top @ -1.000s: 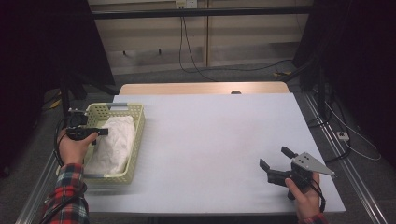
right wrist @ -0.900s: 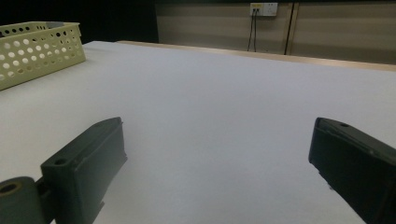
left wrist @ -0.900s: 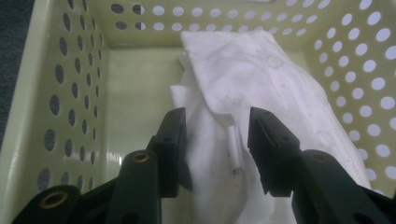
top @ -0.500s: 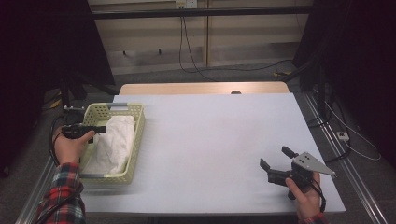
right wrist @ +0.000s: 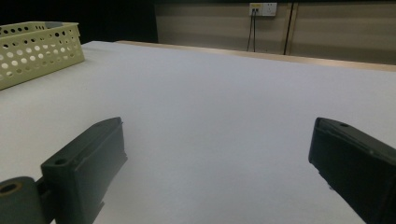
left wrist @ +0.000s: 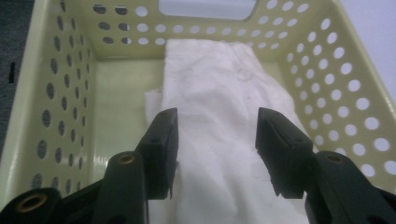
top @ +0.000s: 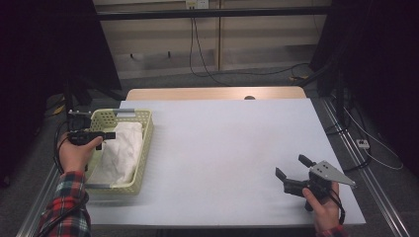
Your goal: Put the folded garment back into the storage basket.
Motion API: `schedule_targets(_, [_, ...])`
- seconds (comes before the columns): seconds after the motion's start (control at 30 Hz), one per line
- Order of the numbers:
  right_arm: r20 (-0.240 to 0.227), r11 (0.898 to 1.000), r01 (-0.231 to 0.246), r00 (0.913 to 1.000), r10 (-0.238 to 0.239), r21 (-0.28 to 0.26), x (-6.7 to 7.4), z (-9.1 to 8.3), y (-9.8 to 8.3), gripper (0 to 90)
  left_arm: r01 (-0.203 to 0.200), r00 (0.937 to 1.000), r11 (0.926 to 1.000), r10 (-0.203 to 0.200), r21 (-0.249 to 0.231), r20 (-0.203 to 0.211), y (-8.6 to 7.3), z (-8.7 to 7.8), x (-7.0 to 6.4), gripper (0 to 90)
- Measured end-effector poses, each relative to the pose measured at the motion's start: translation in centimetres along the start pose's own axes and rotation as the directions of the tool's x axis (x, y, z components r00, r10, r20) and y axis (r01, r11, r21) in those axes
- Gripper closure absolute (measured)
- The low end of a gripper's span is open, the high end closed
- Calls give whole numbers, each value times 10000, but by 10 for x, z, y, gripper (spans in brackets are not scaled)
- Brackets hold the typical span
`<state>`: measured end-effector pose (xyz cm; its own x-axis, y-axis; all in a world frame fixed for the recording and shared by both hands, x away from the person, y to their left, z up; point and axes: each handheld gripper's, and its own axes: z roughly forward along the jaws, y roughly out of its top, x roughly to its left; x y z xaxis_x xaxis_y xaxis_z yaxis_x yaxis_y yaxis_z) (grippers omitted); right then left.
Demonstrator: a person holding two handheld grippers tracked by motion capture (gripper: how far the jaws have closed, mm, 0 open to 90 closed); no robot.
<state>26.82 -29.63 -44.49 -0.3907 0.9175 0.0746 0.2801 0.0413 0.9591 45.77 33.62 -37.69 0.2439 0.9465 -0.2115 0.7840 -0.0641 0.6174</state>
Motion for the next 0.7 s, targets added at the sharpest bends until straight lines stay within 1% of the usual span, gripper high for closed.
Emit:
schedule_targets(0.1, [-16, 10000, -12, 10000, 12, -21, 1, 0, 0, 39, 5, 9997, 10000, -5, -4, 232, 2, -1, -4, 461])
schedule_targets(0.13, [-14, 10000, -7, 10000, 7, -24, 1, 1, 0, 39, -92, 9996, 9999, 89, 95, 265, 4, -2, -5, 452])
schedule_targets(0.17, [-11, 10000, -20, 10000, 20, -12, 1, 1, 0, 39, -115, 9996, 9999, 115, -1, 262, 4, -2, -7, 446])
schedule_targets(0.2, [-18, 10000, -26, 10000, 26, -11, 1, 1, 0, 39, -233, 9992, 9997, 231, 34, 331, 5, -2, -9, 440])
schedule_targets(0.23, [-14, 10000, -25, 10000, 25, -11, 1, 1, 0, 39, -224, 9988, 9997, 221, 56, 426, 6, -3, -11, 429])
schedule_targets(0.3, [-15, 10000, -11, 10000, 11, -12, 1, 1, 1, 39, -261, 9983, 9996, 264, -67, 513, 6, -3, -15, 417])
schedule_targets(0.37, [-7, 10000, 10, 10000, -10, -17, 1, 0, 1, 39, -366, 9973, 9993, 359, 111, 644, 8, -4, -20, 404])
schedule_targets(0.47, [-7, 10000, 22, 10000, -22, -13, 1, 0, 1, 39, -449, 9965, 9990, 448, 3, 706, 9, -3, -24, 383])
schedule_targets(0.5, [-8, 10000, -5, 10000, 5, -13, 1, 0, 1, 40, -550, 9952, 9983, 532, 195, 819, 10, -4, -25, 379])
schedule_targets(0.53, [-16, 10000, -12, 10000, 12, -14, 1, 0, 1, 40, -476, 9957, 9988, 469, 63, 798, 10, -3, -27, 374])
schedule_targets(0.6, [-17, 10000, -18, 10000, 18, -23, 1, 0, 1, 39, -488, 9951, 9988, 480, 66, 866, 10, -3, -31, 368])
schedule_targets(0.63, [-32, 10000, 20, 10000, -21, -24, 1, 1, 1, 39, -552, 9944, 9983, 531, 197, 918, 11, -3, -32, 366])
schedule_targets(0.67, [-27, 10000, 13, 10000, -13, -22, 1, 1, 1, 40, -684, 9936, 9975, 663, 199, 917, 11, -3, -33, 360])
schedule_targets(0.7, [-24, 10000, -1, 10000, 1, -22, 1, 1, 1, 40, -608, 9941, 9981, 598, 82, 906, 11, -3, -34, 356])
